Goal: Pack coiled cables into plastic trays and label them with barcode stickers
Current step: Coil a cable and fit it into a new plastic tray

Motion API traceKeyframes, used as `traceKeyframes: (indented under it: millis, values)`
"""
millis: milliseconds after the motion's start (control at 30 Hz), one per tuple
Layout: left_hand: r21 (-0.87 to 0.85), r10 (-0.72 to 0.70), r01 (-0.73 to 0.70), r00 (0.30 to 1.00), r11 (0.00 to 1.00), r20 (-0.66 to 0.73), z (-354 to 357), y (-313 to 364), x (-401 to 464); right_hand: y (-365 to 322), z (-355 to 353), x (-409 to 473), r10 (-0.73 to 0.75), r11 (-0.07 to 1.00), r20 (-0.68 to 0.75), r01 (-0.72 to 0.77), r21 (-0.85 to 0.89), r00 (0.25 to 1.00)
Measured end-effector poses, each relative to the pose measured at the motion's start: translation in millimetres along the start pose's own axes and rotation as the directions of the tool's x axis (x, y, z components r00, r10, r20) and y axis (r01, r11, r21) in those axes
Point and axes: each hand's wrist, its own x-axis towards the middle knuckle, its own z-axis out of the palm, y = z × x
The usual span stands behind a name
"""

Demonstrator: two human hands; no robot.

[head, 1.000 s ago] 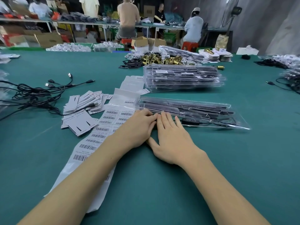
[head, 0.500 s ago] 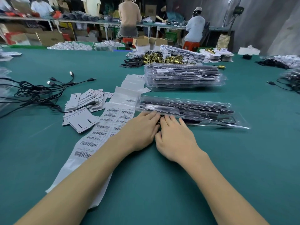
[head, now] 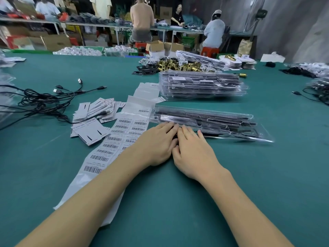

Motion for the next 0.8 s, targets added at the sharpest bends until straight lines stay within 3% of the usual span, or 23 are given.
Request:
traceKeyframes:
  millis: [167,467,567,700,800]
  values:
    - [0.049,-0.004,0.006,0.999,0.999,-0.053,1,-1,1,-2,-3,-1,0.021,0.996,-0.123,-0.010,0.089,0.992]
    - [-0.078,-0.073,0.068,0.995,0.995,-0.063,-2,-4,4,3,0,2,0.097,0.979,-0.296,-0.038,0.199,0.950]
    - [-0.119,-0.083,0.071,0.992,0.990,-0.099,-1,-1,1,4,-1,3,0.139,0.974,-0.413,-0.049,0.221,0.900]
    - [-0.182,-0.115,0.085,0.980,0.980,-0.165,-3,2,-4,-6,-15,7,0.155,0.945,-0.561,0.043,0.324,0.813]
    - [-0.319,-0.173,0.114,0.971,0.941,-0.163,-5,6,-5,-29,-29,25,0.104,0.902,-0.516,0.138,0.409,0.850]
